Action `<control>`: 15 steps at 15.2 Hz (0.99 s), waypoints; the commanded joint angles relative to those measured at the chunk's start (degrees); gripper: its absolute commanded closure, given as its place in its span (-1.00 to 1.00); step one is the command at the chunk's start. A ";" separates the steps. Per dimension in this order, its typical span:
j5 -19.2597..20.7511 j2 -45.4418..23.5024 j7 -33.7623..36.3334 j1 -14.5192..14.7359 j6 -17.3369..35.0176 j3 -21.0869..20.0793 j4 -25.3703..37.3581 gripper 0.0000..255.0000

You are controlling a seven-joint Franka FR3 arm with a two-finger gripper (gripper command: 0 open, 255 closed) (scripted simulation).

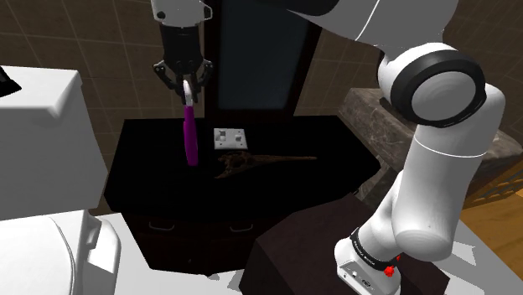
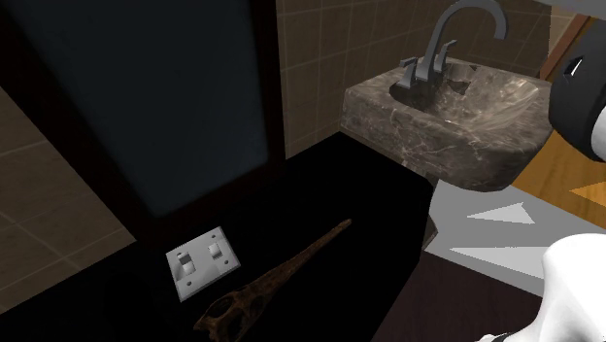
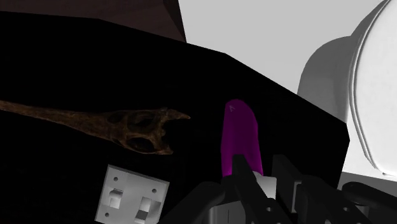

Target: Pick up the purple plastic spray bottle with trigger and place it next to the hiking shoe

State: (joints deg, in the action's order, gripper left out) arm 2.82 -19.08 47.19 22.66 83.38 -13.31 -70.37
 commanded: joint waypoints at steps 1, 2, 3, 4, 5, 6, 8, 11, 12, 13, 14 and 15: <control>-0.10 0.45 -0.01 -0.13 1.90 0.01 -2.30 1.00; -0.15 0.69 -0.04 -0.21 2.80 0.02 -3.43 1.00; -0.20 0.91 -0.07 -0.28 3.68 0.03 -4.53 1.00; -0.24 1.11 -0.09 -0.34 4.54 0.04 -5.59 1.00; -0.28 1.28 -0.12 -0.40 5.40 0.05 -6.61 1.00; -0.31 1.43 -0.14 -0.46 6.24 0.06 -7.61 1.00; -0.36 1.68 -0.17 -0.56 7.90 0.08 -9.51 1.00; -0.40 1.92 -0.22 -0.68 10.32 0.12 -12.17 1.00; -0.41 1.97 -0.23 -0.71 11.12 0.13 -13.01 1.00; -0.41 2.00 -0.23 -0.74 11.90 0.14 -13.82 1.00; -0.41 2.01 -0.24 -0.77 12.68 0.16 -14.62 1.00; -0.41 2.01 -0.24 -0.79 13.45 0.17 -15.39 1.00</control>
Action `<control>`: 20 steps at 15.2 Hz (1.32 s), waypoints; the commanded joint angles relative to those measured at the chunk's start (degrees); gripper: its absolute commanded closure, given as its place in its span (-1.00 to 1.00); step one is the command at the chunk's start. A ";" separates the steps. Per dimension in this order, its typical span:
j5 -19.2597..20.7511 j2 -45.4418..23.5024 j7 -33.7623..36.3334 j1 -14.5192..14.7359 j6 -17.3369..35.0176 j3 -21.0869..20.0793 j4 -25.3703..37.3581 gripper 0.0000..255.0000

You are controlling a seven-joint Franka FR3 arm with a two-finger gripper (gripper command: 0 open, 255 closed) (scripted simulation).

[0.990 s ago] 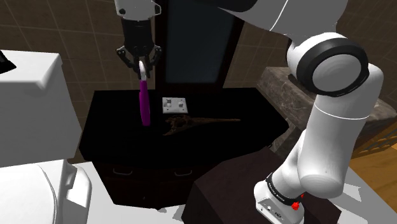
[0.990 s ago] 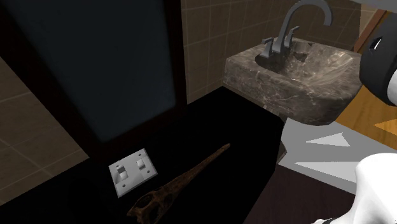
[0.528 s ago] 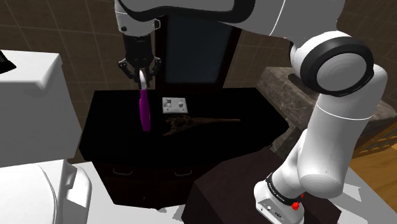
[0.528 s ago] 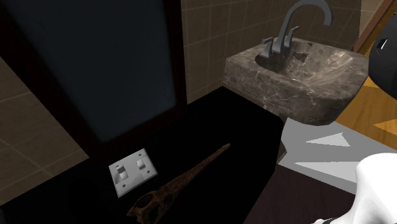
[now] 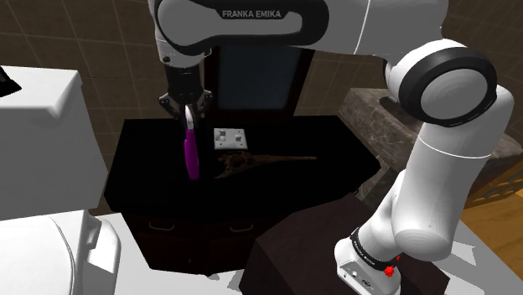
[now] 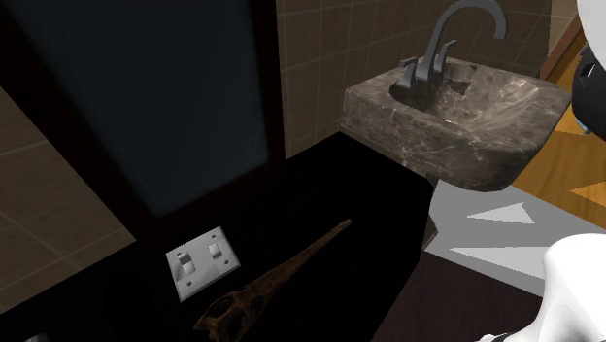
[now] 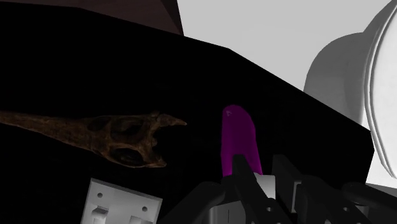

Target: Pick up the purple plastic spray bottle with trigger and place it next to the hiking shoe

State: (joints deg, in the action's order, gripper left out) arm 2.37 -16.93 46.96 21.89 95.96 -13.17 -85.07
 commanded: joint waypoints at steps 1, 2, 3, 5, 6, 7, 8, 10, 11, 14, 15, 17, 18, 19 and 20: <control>0.04 -0.15 -0.02 -0.05 1.63 0.04 -1.44 1.00; 0.05 -0.18 -0.02 -0.07 2.39 0.05 -2.17 1.00; 0.07 -0.23 -0.02 -0.09 3.14 0.07 -2.88 1.00; 0.10 -0.35 -0.01 -0.12 4.63 0.09 -4.25 1.00; 0.13 -0.43 -0.01 -0.13 5.37 0.11 -4.90 1.00; 0.15 -0.53 0.00 -0.14 6.10 0.12 -5.54 1.00; 0.18 -0.64 0.01 -0.15 6.83 0.14 -6.16 1.00; 0.23 -0.83 0.03 -0.16 8.02 0.16 -7.17 1.00; 0.24 -0.84 0.03 -0.16 8.02 0.16 -7.16 1.00; 0.24 -0.85 0.03 -0.16 8.02 0.16 -7.15 1.00; 0.24 -0.85 0.03 -0.16 8.02 0.16 -7.15 1.00; 0.24 -0.85 0.03 -0.16 8.02 0.16 -7.15 1.00; 0.24 -0.85 0.03 -0.16 8.02 0.16 -7.15 -1.00; 0.24 -0.84 0.03 -0.16 8.02 0.16 -7.16 -1.00; 0.24 -0.84 0.03 -0.16 8.02 0.16 -7.16 -1.00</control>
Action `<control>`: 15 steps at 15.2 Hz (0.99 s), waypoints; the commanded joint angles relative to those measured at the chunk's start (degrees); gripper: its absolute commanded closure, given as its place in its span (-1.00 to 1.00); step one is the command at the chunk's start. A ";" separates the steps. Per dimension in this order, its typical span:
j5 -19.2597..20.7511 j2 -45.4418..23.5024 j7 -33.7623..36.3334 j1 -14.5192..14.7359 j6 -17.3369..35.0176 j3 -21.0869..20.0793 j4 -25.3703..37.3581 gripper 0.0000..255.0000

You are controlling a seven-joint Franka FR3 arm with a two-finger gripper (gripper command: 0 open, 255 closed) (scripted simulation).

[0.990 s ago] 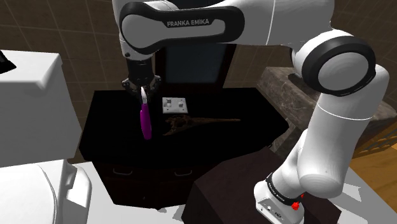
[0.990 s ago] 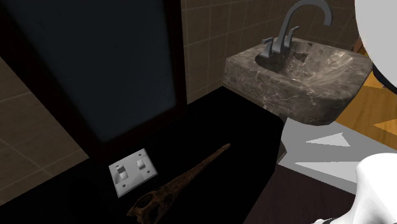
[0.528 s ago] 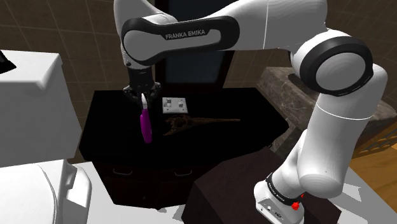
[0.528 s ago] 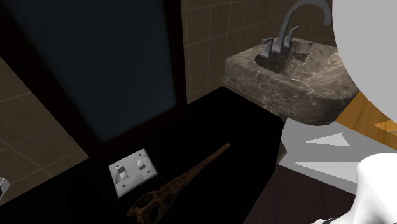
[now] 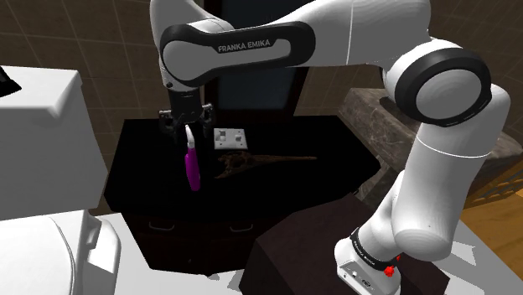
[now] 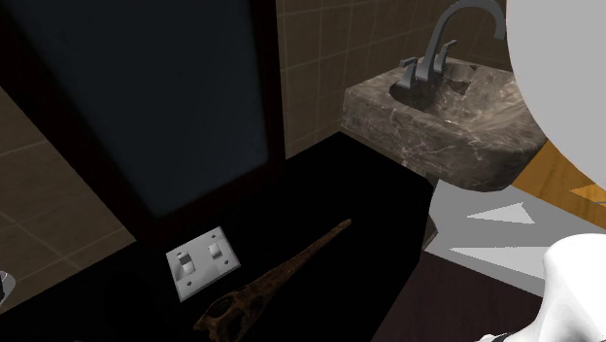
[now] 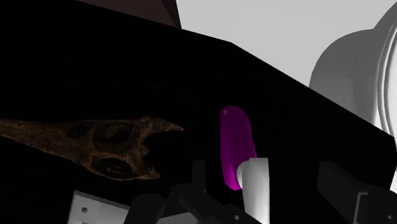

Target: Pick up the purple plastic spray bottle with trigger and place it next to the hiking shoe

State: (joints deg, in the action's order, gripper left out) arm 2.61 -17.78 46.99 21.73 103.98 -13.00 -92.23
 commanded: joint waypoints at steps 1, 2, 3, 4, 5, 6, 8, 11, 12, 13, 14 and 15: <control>0.00 0.00 0.00 0.00 0.00 0.00 0.00 -1.00; 0.00 0.00 0.00 0.00 0.00 0.00 0.00 -1.00; 0.00 0.00 0.00 0.00 0.00 0.00 0.00 -1.00; -0.03 0.04 -0.03 0.04 -1.91 -0.02 1.87 -1.00; -0.04 0.00 -0.05 0.09 -3.85 -0.04 3.86 -1.00; -0.02 -0.14 -0.05 0.16 -5.83 -0.06 5.98 -1.00; 0.00 -0.32 -0.05 0.22 -7.42 -0.08 7.74 -1.00; 0.00 -0.32 -0.05 0.22 -7.42 -0.08 7.74 -1.00; 0.00 -0.32 -0.05 0.22 -7.42 -0.08 7.74 -1.00; 0.00 -0.32 -0.05 0.22 -7.42 -0.08 7.74 -1.00; 0.00 -0.32 -0.05 0.22 -7.42 -0.08 7.74 -1.00; 0.00 -0.32 -0.05 0.22 -7.42 -0.08 7.74 -1.00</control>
